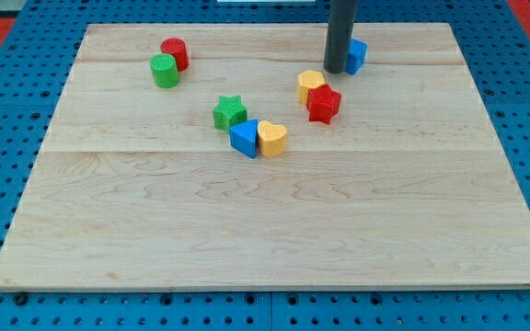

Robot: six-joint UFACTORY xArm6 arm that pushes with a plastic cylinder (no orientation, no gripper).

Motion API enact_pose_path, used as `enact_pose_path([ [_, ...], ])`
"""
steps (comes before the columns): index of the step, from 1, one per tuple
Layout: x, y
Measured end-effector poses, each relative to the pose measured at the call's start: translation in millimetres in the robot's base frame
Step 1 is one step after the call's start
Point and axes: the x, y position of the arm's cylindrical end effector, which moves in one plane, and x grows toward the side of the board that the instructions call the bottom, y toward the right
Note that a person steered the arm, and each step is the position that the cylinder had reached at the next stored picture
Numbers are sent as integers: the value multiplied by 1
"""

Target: Push the red star into the blue cube

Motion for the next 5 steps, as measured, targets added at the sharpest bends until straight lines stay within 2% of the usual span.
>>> enact_pose_path([
  [1, -37, 27],
  [2, -41, 58],
  [4, 98, 70],
  [5, 142, 43],
])
